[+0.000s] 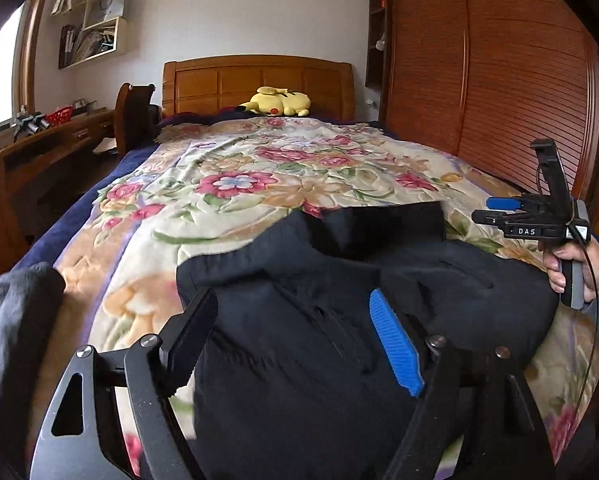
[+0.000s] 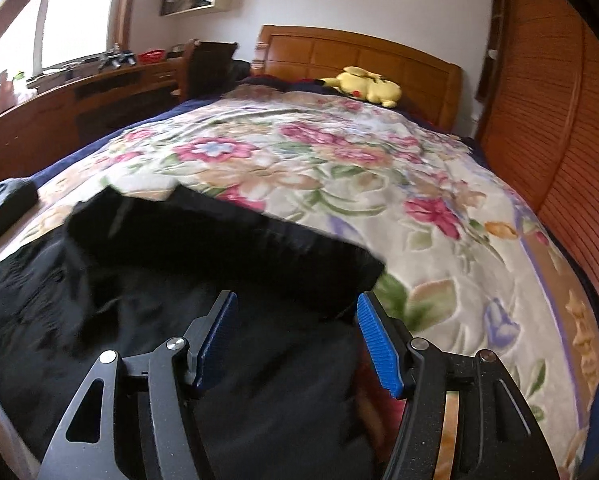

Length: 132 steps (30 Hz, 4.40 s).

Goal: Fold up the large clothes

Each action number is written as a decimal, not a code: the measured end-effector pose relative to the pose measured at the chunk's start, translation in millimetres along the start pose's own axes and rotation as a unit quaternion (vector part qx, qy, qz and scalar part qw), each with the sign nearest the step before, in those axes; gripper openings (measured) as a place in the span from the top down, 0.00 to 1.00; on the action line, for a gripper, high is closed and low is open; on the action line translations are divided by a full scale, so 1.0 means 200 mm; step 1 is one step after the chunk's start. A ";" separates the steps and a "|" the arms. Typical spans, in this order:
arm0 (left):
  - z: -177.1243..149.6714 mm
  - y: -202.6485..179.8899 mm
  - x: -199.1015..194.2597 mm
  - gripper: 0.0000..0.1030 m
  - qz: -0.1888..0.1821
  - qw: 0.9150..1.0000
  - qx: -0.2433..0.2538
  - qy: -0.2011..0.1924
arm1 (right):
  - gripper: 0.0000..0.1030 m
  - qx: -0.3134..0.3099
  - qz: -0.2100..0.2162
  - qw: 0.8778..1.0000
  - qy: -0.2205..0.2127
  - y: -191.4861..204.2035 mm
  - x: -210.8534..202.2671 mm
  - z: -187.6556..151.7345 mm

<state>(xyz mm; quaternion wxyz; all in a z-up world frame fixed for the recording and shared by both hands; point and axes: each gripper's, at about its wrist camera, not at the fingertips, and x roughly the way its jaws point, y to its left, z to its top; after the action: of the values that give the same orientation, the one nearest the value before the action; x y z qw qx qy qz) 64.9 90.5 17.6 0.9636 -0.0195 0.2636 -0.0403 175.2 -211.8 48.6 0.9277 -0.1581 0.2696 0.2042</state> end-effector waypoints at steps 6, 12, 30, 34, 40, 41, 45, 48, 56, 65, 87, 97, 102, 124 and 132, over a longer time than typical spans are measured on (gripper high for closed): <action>-0.13 0.00 0.00 0.23 0.005 1.000 -0.014 0.016 | 0.38 -0.032 -0.010 0.999 0.018 0.03 -0.01 -0.04; -0.19 0.01 0.04 0.23 0.019 1.000 0.000 0.021 | 0.38 0.014 -0.035 0.997 0.071 -0.18 0.18 -0.04; -0.26 0.01 0.11 0.23 0.002 0.999 -0.001 0.051 | 0.97 0.101 0.058 0.984 0.137 -0.43 0.50 -0.05; -0.26 0.02 0.13 0.23 0.006 0.998 -0.001 0.060 | 0.98 0.105 -0.022 0.988 0.108 -0.44 0.36 -0.05; -0.27 0.03 0.14 0.23 0.008 0.998 -0.005 0.066 | 0.89 0.061 -0.132 0.983 0.111 -0.31 0.35 -0.01; -0.27 0.03 0.14 0.23 0.009 0.998 -0.005 0.066 | 0.83 0.056 -0.139 0.983 0.101 -0.27 0.32 0.00; -0.27 0.03 0.13 0.23 0.008 0.998 -0.006 0.065 | 0.43 0.045 -0.092 0.993 0.056 -0.11 0.17 0.03; -0.28 0.03 0.13 0.23 0.009 0.998 -0.007 0.065 | 0.43 0.020 -0.042 0.998 0.050 0.10 0.12 0.03; -0.30 0.03 0.12 0.23 0.012 0.998 -0.005 0.065 | 0.43 -0.041 0.056 0.997 0.035 0.61 0.03 -0.14; -0.30 0.03 0.12 0.23 0.015 0.998 0.004 0.066 | 0.43 -0.045 0.071 0.991 0.102 0.71 0.32 -0.24; -0.29 0.03 0.10 0.23 0.022 0.998 0.010 0.063 | 0.42 0.004 0.079 0.995 0.062 0.75 0.01 -0.47; -0.33 0.08 -0.10 0.23 0.041 0.998 0.022 0.033 | 0.42 0.003 0.075 0.996 0.052 0.75 0.03 -0.49; -0.43 0.15 -0.14 0.23 0.066 0.997 0.009 0.046 | 0.42 -0.009 0.065 0.997 0.044 0.76 -0.05 -0.50; -0.53 0.23 -0.09 0.19 0.082 0.992 -0.043 0.082 | 0.42 -0.002 0.085 0.996 0.021 0.67 -0.29 -0.61; -0.53 0.26 -0.07 0.24 0.048 0.991 -0.077 0.097 | 0.41 -0.006 0.075 0.997 0.024 0.69 -0.27 -0.61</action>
<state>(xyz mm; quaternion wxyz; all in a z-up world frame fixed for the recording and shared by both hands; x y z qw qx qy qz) 2.5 142.6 -69.5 0.9300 -0.0771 0.3585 0.0248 16.5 -157.2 -44.2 0.9023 -0.1474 0.3012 0.2707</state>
